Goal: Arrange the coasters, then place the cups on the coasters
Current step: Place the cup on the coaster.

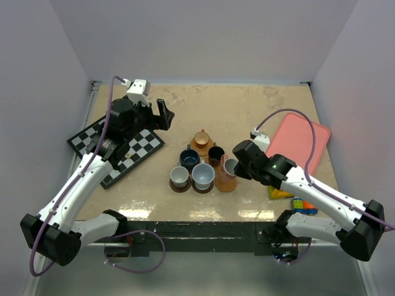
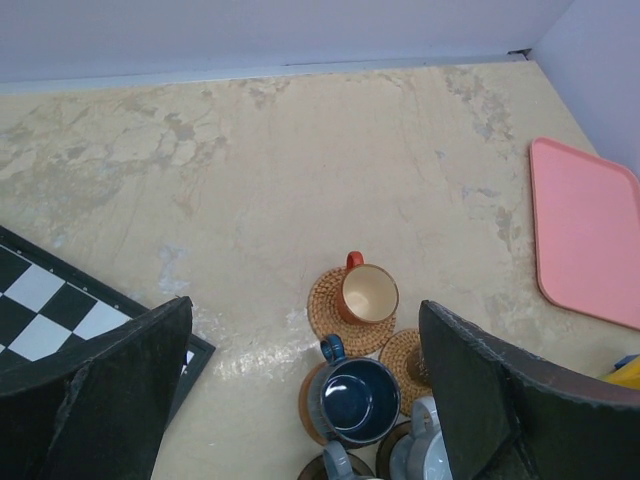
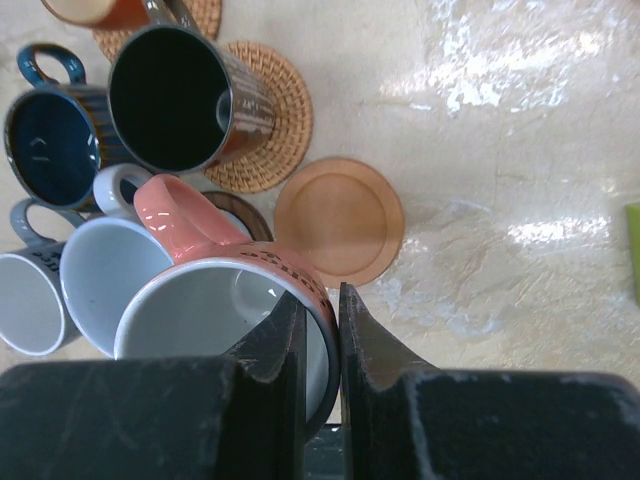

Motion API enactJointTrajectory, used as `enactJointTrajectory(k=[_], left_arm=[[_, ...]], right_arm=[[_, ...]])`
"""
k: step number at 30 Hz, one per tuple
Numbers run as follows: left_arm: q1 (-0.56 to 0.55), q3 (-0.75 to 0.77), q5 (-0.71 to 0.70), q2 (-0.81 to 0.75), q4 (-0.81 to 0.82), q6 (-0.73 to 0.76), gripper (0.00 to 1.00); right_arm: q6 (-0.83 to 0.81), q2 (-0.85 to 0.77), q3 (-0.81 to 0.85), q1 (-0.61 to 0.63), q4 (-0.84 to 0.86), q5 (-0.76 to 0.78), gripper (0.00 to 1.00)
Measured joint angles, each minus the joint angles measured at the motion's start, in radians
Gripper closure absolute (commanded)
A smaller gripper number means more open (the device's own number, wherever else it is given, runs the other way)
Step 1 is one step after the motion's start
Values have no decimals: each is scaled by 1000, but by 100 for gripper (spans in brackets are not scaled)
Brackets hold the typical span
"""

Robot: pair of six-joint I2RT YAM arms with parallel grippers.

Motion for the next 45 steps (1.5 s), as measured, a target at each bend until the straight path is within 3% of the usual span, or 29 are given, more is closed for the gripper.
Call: enactJointTrajectory(k=[5,14,45], left_arm=[[3,0,-19,6,-3,-21,0],[6,0,-20,21,-4,-40,0],[15,-14,5,37,-3,-39,0]], right_arm=[[63,36,-28,68,10,25,100],[110,37,-105,77,22,55,100],[58,119,-159,84,169,134,100]])
